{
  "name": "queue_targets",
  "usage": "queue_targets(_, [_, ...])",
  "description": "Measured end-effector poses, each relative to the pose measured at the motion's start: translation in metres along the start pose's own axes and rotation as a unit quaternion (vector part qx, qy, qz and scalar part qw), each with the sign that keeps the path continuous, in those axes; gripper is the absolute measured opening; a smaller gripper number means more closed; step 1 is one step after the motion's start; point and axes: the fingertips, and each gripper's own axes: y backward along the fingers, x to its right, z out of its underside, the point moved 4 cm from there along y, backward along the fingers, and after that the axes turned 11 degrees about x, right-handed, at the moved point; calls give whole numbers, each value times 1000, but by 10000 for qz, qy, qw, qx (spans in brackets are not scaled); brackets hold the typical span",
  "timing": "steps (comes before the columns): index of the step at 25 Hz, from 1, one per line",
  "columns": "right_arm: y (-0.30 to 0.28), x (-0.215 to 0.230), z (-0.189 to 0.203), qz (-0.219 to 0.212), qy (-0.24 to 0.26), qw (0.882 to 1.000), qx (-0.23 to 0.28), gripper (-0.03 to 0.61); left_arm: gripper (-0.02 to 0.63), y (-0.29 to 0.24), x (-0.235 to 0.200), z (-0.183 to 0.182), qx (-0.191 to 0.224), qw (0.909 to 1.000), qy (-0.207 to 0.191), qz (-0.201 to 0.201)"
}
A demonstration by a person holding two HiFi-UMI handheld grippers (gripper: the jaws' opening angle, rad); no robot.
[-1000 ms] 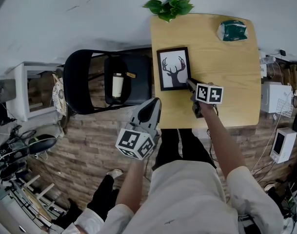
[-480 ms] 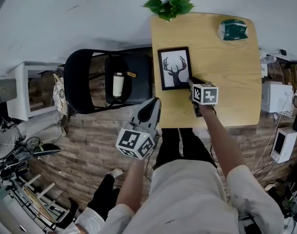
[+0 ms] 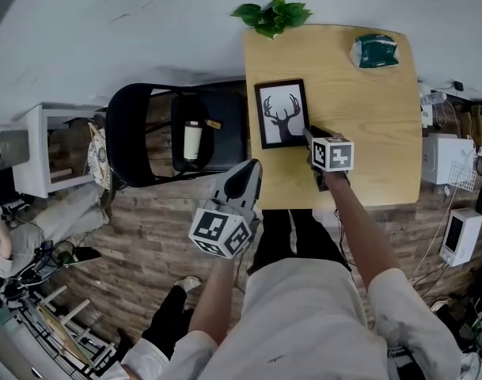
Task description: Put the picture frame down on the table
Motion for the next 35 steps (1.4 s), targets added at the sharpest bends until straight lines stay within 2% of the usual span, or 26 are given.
queue_targets(17, [61, -33, -50, -110, 1118, 9922, 550, 51, 6, 8, 23, -32, 256, 9993, -247, 146])
queue_targets(24, [96, -51, -77, -208, 1737, 9804, 907, 38, 6, 4, 30, -44, 344, 9987, -308, 236])
queue_targets(35, [164, -96, -127, -571, 2132, 9598, 1733, 17, 6, -3, 45, -78, 533, 9956, -543, 548])
